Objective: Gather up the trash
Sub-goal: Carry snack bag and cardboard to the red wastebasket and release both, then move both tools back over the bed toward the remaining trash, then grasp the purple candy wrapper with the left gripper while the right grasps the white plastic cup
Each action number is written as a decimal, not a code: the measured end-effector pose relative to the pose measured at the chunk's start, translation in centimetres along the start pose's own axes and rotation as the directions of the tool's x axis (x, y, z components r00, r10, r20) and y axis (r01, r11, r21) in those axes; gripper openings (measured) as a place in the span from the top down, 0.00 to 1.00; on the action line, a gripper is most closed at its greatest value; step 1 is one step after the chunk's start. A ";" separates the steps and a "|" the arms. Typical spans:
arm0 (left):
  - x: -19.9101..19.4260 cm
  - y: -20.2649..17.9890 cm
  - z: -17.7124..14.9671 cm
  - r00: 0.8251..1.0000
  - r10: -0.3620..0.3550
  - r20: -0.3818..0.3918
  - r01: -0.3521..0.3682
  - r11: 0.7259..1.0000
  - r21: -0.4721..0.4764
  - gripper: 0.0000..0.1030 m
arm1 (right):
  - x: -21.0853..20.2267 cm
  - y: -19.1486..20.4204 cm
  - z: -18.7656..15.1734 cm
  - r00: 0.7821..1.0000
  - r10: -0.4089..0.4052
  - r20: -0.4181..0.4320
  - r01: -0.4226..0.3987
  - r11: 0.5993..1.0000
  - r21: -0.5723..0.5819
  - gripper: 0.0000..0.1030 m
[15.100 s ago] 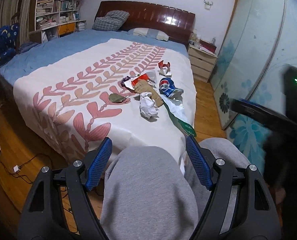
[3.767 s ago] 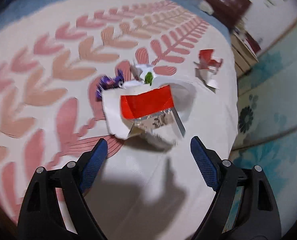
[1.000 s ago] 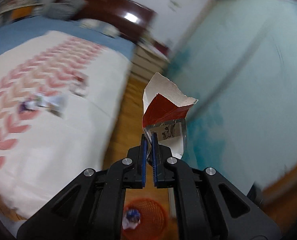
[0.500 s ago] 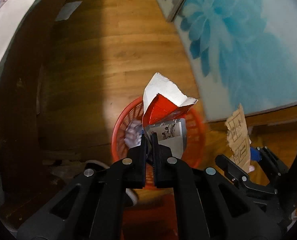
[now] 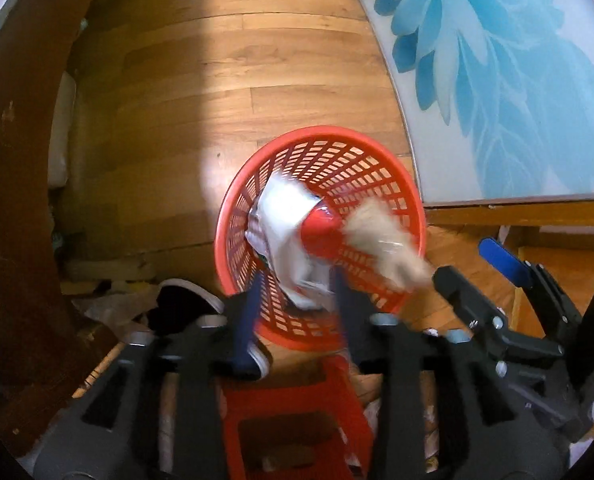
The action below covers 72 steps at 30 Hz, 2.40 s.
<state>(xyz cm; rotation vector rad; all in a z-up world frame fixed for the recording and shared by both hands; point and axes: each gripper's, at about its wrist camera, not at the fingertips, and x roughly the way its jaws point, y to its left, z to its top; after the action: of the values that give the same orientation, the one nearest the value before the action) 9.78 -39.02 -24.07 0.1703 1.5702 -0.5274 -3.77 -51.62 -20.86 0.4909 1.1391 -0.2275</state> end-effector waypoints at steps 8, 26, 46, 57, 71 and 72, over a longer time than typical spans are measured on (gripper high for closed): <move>-6.6 1.8 0.0 0.985 -0.071 0.157 0.082 0.995 -0.064 0.41 | -3.0 1.4 0.9 0.998 0.029 0.059 -0.027 0.999 -0.035 0.24; -31.1 20.0 -15.5 0.695 0.217 0.686 0.009 0.951 -0.310 0.24 | -11.2 27.2 4.2 0.925 0.352 0.144 -0.245 0.841 -0.482 0.21; -31.5 33.2 -19.3 0.633 0.251 0.732 0.161 0.883 -0.442 0.24 | -0.6 55.5 17.3 0.910 0.411 0.059 -0.280 0.713 -0.643 0.24; -29.8 39.9 -12.6 0.690 0.212 0.692 0.204 0.860 -0.468 0.24 | 11.4 58.8 24.8 0.927 0.371 -0.050 -0.359 0.846 -0.394 0.61; -25.1 49.1 0.1 0.748 0.113 0.654 0.389 0.725 -0.569 0.23 | 5.7 50.4 18.7 0.845 0.532 -0.054 -0.512 0.777 -0.366 0.82; -24.8 49.4 0.6 0.754 0.111 0.647 0.388 0.720 -0.576 0.23 | 5.1 49.7 18.1 0.841 0.538 -0.061 -0.520 0.771 -0.368 0.82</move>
<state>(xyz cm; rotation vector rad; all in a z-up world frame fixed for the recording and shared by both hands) 33.19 9.31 -11.04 -0.6730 0.9847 -0.0573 33.66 -16.67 -6.78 0.4449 0.9223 0.4685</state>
